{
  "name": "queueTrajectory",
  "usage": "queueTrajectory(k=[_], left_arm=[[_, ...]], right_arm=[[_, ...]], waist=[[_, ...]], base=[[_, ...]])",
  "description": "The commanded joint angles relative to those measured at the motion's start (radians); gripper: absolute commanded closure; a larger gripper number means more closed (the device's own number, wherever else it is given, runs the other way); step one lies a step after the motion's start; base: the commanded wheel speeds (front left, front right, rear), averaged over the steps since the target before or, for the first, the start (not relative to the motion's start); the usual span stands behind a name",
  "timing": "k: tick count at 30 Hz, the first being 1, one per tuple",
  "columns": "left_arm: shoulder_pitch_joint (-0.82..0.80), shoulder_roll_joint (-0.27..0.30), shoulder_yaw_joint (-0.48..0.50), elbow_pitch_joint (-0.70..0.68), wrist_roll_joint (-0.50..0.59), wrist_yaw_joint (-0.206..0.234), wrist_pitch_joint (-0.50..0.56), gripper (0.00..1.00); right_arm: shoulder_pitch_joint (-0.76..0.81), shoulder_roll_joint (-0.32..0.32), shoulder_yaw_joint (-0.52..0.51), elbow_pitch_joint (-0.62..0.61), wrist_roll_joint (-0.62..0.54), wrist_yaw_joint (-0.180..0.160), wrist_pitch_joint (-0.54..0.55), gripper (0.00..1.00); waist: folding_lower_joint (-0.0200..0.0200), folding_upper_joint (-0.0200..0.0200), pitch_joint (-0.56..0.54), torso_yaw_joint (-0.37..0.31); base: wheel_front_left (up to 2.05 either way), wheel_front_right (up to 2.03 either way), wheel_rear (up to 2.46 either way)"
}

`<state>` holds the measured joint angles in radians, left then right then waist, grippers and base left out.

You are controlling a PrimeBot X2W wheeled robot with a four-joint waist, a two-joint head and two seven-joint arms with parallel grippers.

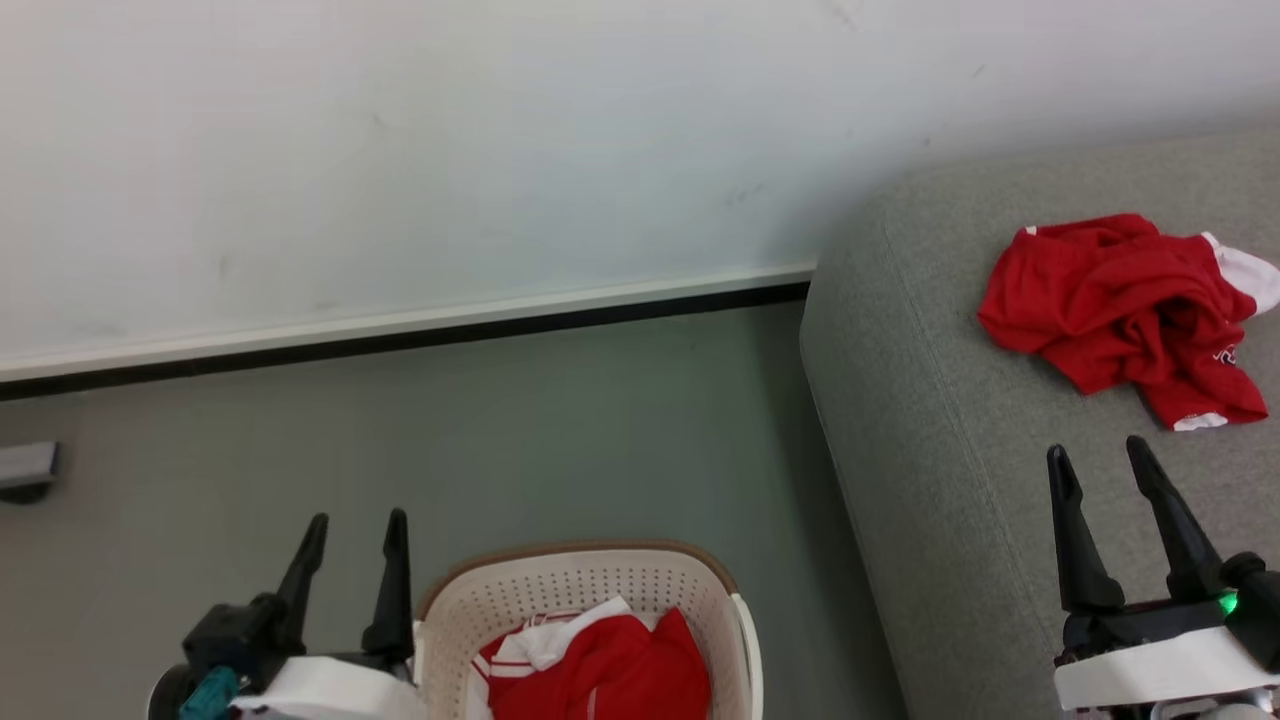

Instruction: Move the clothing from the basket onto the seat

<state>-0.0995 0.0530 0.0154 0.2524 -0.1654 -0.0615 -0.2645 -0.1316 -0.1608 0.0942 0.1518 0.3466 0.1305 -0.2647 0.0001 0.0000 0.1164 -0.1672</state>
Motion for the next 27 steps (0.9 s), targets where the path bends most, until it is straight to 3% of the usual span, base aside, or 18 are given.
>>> queueTrajectory(k=[1,11,27], left_arm=[[-0.025,0.003,-0.003,0.009,0.019,-0.005,0.000,0.00],[-0.172,0.013,-0.035,0.138,0.035,-0.033,0.000,0.00],[-0.454,0.059,-0.159,0.552,0.063,-0.066,0.005,0.00]], right_arm=[[-0.021,-0.007,-0.005,-0.012,0.005,0.001,0.000,0.00],[-0.113,-0.003,-0.035,-0.072,0.006,0.001,0.000,0.00],[-0.289,0.039,-0.085,-0.181,0.019,0.001,0.000,0.00]], waist=[[-0.0001,0.0000,0.049,-0.025],[-0.0001,0.0000,0.209,-0.088],[-0.0001,0.0000,0.449,-0.152]], base=[[0.00,0.00,0.00],[0.00,0.00,0.00],[0.00,0.00,0.00]])
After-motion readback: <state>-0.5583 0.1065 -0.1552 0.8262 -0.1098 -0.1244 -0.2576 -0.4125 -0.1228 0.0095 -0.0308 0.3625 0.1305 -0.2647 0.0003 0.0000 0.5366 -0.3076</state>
